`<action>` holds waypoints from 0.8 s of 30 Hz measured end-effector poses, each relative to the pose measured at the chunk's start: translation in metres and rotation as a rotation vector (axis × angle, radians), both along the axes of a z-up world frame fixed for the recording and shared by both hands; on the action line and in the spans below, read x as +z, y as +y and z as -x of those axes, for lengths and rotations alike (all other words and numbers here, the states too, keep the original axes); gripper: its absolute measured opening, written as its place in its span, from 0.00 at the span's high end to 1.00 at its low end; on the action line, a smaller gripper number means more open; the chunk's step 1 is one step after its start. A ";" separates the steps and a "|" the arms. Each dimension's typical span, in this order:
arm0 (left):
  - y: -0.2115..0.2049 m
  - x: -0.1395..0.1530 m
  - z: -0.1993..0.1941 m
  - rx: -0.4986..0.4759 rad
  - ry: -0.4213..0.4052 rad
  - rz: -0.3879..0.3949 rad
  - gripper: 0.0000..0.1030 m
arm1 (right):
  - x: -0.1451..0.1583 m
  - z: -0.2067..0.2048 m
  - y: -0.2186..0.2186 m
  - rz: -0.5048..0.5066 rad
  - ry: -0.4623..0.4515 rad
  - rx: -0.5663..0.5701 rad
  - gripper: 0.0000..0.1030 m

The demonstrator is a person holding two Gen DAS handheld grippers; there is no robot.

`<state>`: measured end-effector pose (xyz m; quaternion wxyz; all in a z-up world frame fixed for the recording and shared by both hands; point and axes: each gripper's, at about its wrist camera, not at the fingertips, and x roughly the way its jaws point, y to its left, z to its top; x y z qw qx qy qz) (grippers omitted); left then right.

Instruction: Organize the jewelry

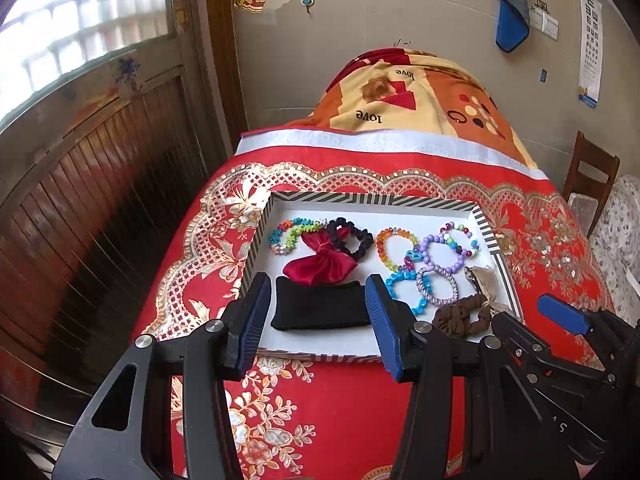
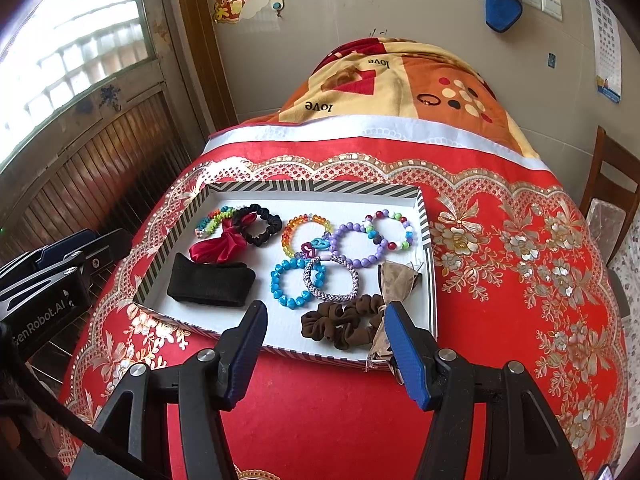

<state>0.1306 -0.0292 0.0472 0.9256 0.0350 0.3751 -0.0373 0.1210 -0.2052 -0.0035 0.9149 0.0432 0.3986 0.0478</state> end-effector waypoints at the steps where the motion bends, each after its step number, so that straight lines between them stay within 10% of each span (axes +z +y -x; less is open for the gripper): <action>1: 0.000 0.000 0.000 0.000 0.000 0.000 0.53 | 0.000 0.000 0.000 -0.001 -0.001 0.000 0.43; 24: 0.001 -0.004 -0.002 0.007 0.001 -0.007 0.53 | -0.003 -0.002 0.001 0.006 0.006 0.009 0.43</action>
